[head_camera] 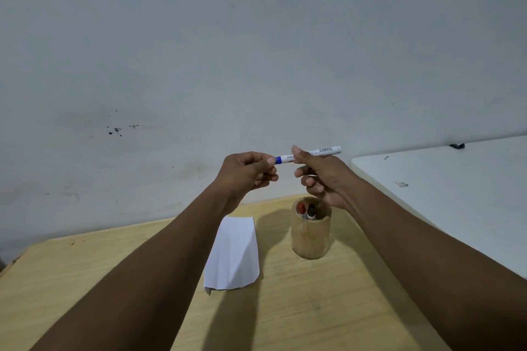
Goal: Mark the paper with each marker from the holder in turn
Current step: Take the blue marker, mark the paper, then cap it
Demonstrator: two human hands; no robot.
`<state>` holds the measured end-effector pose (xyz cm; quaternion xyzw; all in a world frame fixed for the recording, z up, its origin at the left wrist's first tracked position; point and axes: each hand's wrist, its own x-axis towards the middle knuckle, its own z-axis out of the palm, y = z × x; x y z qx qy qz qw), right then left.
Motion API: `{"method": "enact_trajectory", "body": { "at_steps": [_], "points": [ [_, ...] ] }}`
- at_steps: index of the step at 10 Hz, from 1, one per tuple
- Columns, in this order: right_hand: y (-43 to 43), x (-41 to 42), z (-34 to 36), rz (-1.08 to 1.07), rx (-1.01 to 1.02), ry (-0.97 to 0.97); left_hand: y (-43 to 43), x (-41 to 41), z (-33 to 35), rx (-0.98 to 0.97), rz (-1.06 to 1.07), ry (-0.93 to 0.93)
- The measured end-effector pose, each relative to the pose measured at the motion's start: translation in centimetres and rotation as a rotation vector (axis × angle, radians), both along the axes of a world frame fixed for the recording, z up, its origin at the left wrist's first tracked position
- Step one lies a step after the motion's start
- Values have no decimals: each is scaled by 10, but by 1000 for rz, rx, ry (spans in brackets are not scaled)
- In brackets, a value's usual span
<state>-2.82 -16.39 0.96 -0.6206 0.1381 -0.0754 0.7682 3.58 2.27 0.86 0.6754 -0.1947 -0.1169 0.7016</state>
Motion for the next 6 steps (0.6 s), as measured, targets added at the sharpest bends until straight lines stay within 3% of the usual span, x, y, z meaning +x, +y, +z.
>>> {"method": "enact_trajectory", "body": {
  "at_steps": [1, 2, 3, 5, 6],
  "points": [
    [-18, -3, -2, -164, -32, 95, 4, 4, 7, 32, 59, -54],
    [-36, -6, -9, -311, -244, 207, 5, 5, 13, 102, 67, -134],
    [-41, -11, -14, -300, -489, 258, -1, 2, 16, 173, 38, -194],
    [-36, -14, -19, -257, -706, 209, -23, -3, 8, 374, -68, -297],
    [-32, -14, -15, -250, -747, 211, -32, -7, 3, 592, -162, -381]
  ]
}}
